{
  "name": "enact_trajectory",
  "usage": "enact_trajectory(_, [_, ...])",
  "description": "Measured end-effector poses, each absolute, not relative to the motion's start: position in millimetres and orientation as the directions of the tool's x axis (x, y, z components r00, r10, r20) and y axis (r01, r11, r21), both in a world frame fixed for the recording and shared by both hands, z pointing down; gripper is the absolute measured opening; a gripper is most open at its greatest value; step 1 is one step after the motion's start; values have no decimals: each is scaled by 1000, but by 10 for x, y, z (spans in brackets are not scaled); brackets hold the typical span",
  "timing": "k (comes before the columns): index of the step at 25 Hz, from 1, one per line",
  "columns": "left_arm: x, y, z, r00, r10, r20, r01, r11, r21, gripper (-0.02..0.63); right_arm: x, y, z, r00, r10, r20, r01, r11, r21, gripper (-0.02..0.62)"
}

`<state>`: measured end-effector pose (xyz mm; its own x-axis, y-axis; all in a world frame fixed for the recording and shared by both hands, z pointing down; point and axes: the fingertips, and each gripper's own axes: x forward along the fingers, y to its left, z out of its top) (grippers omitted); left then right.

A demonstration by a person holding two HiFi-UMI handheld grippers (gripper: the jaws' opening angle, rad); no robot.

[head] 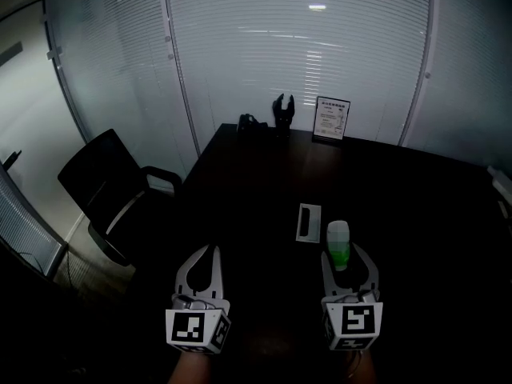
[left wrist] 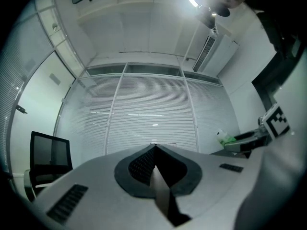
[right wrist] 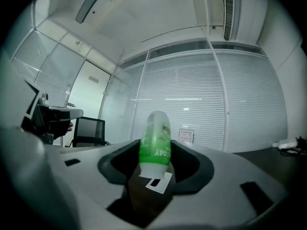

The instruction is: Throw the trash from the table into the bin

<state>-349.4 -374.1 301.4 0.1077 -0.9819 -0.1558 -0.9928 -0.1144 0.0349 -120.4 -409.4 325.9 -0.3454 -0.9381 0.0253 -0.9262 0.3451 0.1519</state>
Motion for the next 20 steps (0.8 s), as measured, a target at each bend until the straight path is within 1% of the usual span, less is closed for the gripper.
enact_trajectory(4, [-3402, -3672, 2987, 120, -979, -165, -991, -129, 44, -3, -1083, -3872, 3152, -323, -946, -17, -935, 316, 163, 198])
enact_trajectory(9, [-3205, -3455, 2891, 159, -970, -182, -986, -167, 28, -3, -961, -3562, 3045, -290, -956, -40, -947, 281, 154, 198])
enact_trajectory(13, [-3080, -3208, 2886, 191, -961, -200, -980, -198, 17, -3, -803, -3259, 2996, -251, -965, -73, -958, 237, 161, 198])
enact_trajectory(20, [-2778, -2622, 2855, 259, -941, -217, -963, -269, 20, -3, -507, -2488, 2933, -173, -980, -95, -976, 158, 152, 198])
